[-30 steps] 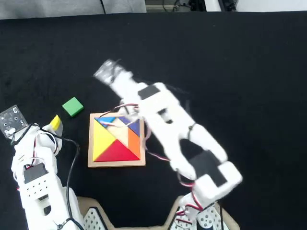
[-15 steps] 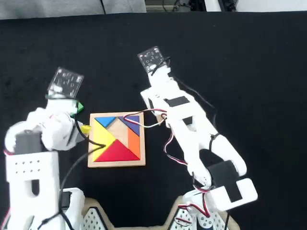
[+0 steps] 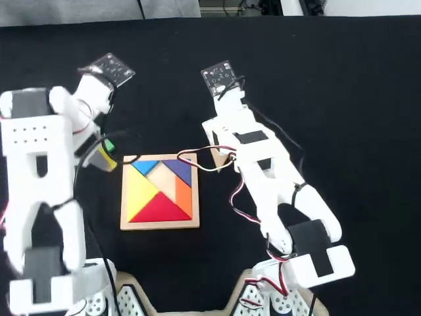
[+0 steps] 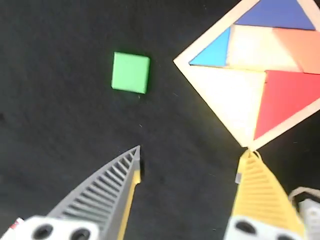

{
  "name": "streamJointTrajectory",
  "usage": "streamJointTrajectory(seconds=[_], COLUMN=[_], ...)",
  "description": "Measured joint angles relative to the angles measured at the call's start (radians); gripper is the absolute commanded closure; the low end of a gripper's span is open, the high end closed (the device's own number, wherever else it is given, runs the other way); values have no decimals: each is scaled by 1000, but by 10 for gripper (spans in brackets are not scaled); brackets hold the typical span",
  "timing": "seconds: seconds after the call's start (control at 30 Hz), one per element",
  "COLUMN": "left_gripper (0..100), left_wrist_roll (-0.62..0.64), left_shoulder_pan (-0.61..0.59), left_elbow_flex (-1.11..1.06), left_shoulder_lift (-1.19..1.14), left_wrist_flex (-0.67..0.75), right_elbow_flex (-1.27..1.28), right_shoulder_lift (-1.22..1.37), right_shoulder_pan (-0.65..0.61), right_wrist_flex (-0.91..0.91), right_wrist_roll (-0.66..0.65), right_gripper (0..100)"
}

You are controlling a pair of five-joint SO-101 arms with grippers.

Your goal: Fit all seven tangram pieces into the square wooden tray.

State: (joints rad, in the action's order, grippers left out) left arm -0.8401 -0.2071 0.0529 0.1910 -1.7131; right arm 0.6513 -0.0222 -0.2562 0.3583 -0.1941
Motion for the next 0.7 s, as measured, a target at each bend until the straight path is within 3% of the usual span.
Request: streamJointTrajectory(seconds=[0.27, 0.7], left_gripper=[695, 695], left_wrist_roll=[-176, -192], left_shoulder_pan=[0, -81], left_elbow_flex=[132, 229], left_shoulder_lift=[-252, -637], left_wrist_flex=[29, 334], right_elbow_flex=[0, 0], right_shoulder_lift=[0, 6], right_shoulder_pan=[0, 0], right_wrist_flex=[0, -28], right_wrist_roll=[0, -5], right_gripper=[987, 987])
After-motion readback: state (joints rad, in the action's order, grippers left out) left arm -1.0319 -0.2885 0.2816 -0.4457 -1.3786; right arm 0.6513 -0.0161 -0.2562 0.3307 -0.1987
